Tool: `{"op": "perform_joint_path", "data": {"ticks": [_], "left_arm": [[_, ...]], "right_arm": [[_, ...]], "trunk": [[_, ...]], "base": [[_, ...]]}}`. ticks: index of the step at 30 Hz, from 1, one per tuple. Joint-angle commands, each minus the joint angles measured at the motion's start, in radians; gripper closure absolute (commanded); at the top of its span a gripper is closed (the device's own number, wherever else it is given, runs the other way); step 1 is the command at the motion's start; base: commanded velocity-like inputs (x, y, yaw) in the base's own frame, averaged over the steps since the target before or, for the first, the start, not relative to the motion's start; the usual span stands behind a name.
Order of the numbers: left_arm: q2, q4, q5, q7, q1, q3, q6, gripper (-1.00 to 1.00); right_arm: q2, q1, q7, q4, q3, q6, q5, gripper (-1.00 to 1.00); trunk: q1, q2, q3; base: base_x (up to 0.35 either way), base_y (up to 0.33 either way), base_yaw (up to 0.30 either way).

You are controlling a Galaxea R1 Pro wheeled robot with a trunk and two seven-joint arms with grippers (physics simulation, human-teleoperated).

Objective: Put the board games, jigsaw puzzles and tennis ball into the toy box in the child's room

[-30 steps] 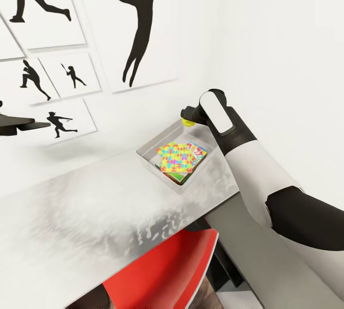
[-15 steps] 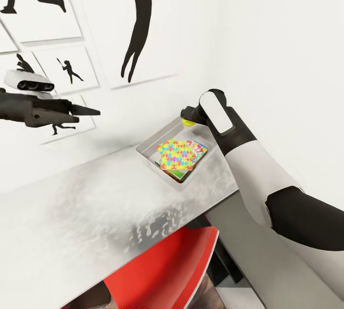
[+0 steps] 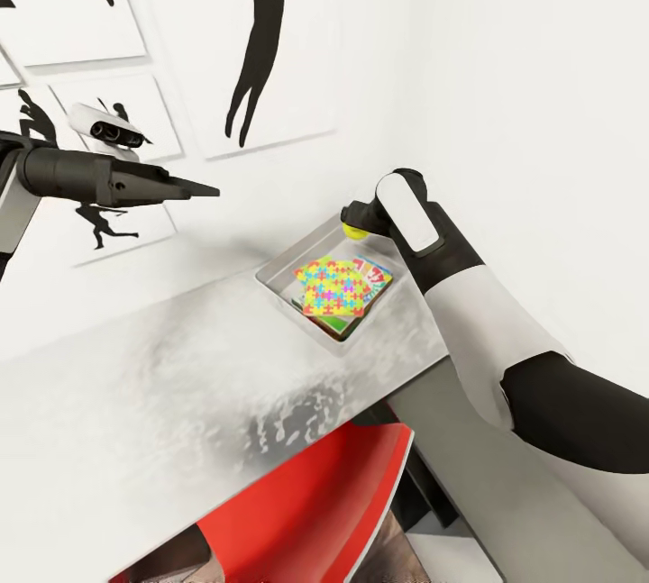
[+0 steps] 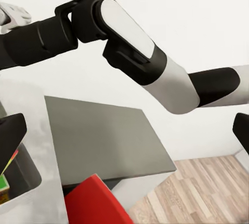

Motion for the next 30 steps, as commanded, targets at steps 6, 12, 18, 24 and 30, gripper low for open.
{"op": "perform_joint_path", "data": {"ticks": [6,12,18,24,30], "left_arm": [[0.005,0.003,0.001,-0.004,-0.002,-0.003,0.011,-1.0],[0.005,0.003,0.001,-0.004,-0.002,-0.003,0.011,-1.0],[0.005,0.003,0.001,-0.004,-0.002,-0.004,0.011,-1.0],[0.007,0.003,0.001,-0.004,-0.002,-0.004,0.011,-1.0],[0.011,0.003,0.001,-0.004,-0.002,-0.005,0.011,-1.0]], "right_arm": [[0.0,-0.001,-0.013,-0.001,0.001,-0.001,-0.011,1.0],[0.0,-0.001,-0.013,-0.002,0.0,-0.001,-0.01,1.0],[0.0,-0.032,-0.013,-0.003,-0.002,0.0,-0.01,1.0],[0.0,-0.07,-0.014,-0.002,-0.002,0.001,-0.01,1.0],[0.0,-0.074,-0.015,-0.001,-0.002,0.002,0.004,1.0]], "trunk": [[0.001,-0.002,-0.012],[0.001,-0.002,-0.021],[0.001,-0.002,-0.031],[0.001,-0.002,-0.041],[0.001,-0.002,-0.051]], "base": [[0.0,0.0,0.0],[0.0,0.0,0.0],[0.0,0.0,0.0],[0.0,0.0,0.0],[0.0,0.0,0.0]]}}
